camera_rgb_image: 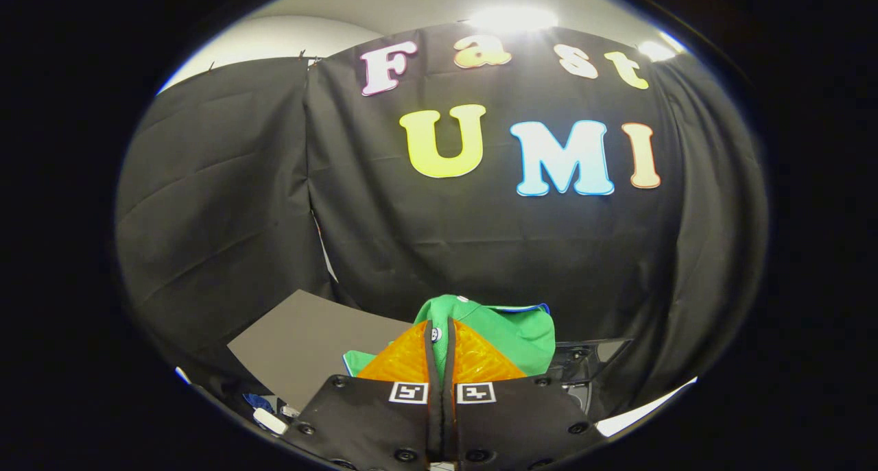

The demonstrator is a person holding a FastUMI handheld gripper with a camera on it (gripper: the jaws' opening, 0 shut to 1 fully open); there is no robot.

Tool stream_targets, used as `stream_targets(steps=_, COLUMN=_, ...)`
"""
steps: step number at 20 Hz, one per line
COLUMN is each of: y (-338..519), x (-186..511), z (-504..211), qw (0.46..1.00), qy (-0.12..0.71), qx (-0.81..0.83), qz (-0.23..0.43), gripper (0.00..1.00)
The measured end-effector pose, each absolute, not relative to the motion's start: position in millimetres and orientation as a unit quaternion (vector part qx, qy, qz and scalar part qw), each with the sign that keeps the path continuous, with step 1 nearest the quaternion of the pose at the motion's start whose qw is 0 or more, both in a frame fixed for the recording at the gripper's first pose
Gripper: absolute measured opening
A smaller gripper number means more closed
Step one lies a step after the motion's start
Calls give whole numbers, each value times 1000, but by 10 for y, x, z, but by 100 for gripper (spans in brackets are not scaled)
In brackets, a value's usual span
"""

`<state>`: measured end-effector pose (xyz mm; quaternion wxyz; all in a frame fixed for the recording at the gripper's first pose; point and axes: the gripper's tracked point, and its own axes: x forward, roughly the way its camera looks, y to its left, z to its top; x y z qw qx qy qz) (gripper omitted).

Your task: Put the clothes into the washing machine and then close the washing machine lid.

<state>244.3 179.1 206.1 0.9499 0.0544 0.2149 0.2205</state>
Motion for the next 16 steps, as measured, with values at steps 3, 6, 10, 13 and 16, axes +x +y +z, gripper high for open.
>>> stream_targets(steps=3, y=1531, x=2469, z=2001, qw=950, qy=217, qx=61, qz=215, gripper=1)
stream_targets(steps=6, y=1339, x=2495, z=1926, qw=949, qy=221, qx=66, qz=213, gripper=1)
stream_targets(steps=10, y=1167, x=2526, z=1700, qw=947, qy=233, qx=61, qz=214, gripper=1)
stream_targets(steps=13, y=1094, x=2540, z=1489, qw=943, qy=246, qx=59, qz=217, gripper=1)
stream_targets(steps=16, y=1093, x=2594, z=1272, qw=938, qy=258, qx=59, qz=223, gripper=1)
